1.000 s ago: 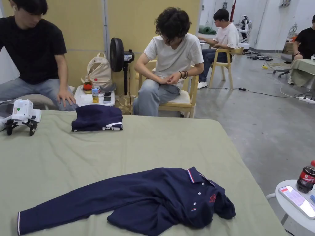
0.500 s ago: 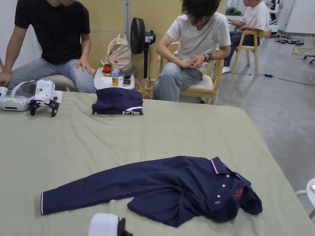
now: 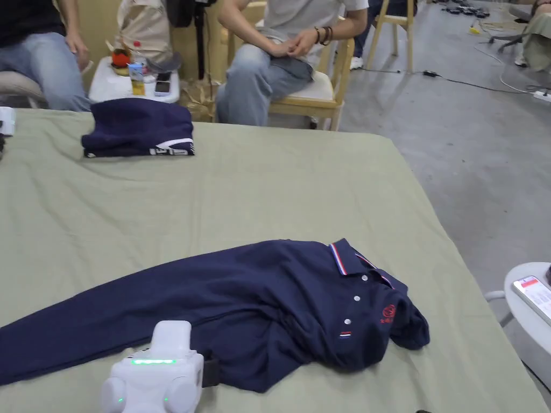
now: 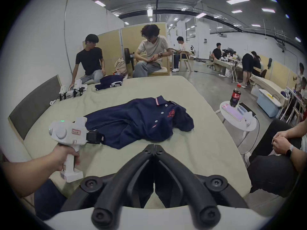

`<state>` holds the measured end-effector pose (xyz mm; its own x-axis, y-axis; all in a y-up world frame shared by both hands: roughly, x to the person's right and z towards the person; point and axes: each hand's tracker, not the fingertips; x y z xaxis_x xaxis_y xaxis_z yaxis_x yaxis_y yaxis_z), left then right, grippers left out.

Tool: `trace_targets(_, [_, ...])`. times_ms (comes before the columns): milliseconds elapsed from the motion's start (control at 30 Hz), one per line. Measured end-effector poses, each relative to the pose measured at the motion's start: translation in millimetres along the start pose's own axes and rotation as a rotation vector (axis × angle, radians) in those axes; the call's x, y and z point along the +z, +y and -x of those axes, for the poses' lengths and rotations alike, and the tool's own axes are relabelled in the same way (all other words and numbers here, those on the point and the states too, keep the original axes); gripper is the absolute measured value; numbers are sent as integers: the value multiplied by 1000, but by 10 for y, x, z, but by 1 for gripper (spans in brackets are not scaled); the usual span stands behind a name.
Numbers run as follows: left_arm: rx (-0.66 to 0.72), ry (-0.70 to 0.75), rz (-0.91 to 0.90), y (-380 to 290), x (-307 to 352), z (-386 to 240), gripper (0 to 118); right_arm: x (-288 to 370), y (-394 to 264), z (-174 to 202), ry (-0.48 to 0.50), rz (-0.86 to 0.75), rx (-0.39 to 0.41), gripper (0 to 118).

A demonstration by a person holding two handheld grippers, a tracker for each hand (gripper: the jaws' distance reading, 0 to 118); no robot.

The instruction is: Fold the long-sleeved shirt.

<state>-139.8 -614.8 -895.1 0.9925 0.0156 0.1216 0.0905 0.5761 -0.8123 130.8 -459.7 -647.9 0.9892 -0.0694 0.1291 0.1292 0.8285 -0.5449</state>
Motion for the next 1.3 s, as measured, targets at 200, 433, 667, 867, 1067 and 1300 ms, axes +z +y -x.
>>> trace_targets(200, [-30, 42, -99, 21, 175, -18, 4, -828, 263, -730, 0, 83, -14, 53])
trace_targets(433, [44, -41, -62, 57, 211, 62, 4, -2172, 498, -1514, 13, 163, -22, 101])
trace_targets(667, [37, -70, -48, 66, 168, 136, 4, -3125, 324, -1735, -15, 433, 79, 88])
trace_targets(867, [87, -133, -53, 225, 379, 292, 4, -2772, 510, -1695, -40, 229, 25, 6])
trace_targets(1067, [57, -156, -162, 602, 1005, 340, 4, -2053, 1135, -1523, 53, 111, -56, 6])
trace_targets(1300, [43, -130, -338, 1319, 2220, 522, 4, -976, 2303, -1241, 31, -81, 42, 6])
